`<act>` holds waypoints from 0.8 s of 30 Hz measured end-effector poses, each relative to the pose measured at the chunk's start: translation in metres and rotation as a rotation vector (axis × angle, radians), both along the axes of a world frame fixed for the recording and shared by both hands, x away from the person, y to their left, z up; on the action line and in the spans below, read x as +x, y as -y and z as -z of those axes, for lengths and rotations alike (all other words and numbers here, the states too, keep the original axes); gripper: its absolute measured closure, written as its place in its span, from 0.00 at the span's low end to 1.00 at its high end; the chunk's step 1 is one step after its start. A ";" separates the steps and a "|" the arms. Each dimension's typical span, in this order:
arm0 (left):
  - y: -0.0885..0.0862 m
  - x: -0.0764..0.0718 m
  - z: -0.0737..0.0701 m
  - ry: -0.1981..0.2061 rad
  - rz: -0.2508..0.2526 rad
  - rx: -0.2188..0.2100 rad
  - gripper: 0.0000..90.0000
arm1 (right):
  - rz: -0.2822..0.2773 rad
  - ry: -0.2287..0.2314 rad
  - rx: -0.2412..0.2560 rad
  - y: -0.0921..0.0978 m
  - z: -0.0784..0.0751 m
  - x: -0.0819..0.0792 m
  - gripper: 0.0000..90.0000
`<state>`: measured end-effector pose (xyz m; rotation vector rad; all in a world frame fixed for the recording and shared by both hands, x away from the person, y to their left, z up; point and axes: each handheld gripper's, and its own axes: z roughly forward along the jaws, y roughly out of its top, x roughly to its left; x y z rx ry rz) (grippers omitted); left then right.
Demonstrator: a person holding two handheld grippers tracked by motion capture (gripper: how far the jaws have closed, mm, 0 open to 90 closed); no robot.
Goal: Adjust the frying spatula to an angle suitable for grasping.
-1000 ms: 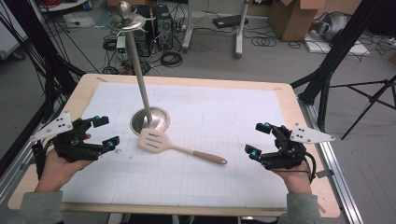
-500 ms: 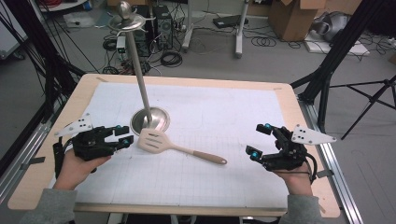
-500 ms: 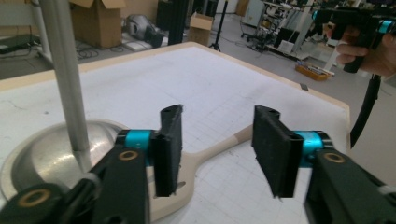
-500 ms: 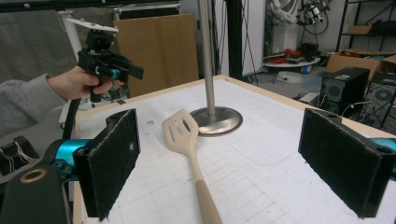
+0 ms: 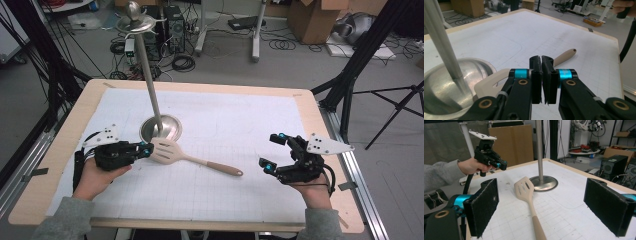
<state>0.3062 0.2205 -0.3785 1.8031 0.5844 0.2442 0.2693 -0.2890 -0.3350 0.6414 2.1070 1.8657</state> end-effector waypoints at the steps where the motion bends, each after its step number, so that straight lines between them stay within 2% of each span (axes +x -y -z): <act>1: 0.003 0.002 0.001 -0.004 0.008 0.010 0.97 | 0.000 -0.002 0.000 0.000 0.000 0.000 0.13; 3: 0.007 0.005 0.002 -0.017 0.014 0.017 0.97 | -0.003 -0.003 0.002 0.000 0.000 0.000 0.13; 9: 0.018 0.010 0.006 -0.007 0.017 0.027 0.99 | -0.011 -0.006 0.001 -0.001 0.000 0.000 0.13; 13: 0.027 0.017 0.012 -0.023 0.010 0.036 0.99 | -0.011 -0.009 -0.003 -0.001 0.000 0.000 0.13; 20: 0.049 0.028 0.022 -0.009 0.022 0.053 0.99 | -0.015 -0.007 0.003 -0.002 -0.001 0.000 0.13; 24: 0.055 0.031 0.024 -0.010 0.023 0.059 0.99 | -0.024 -0.005 0.000 -0.004 -0.001 0.000 0.13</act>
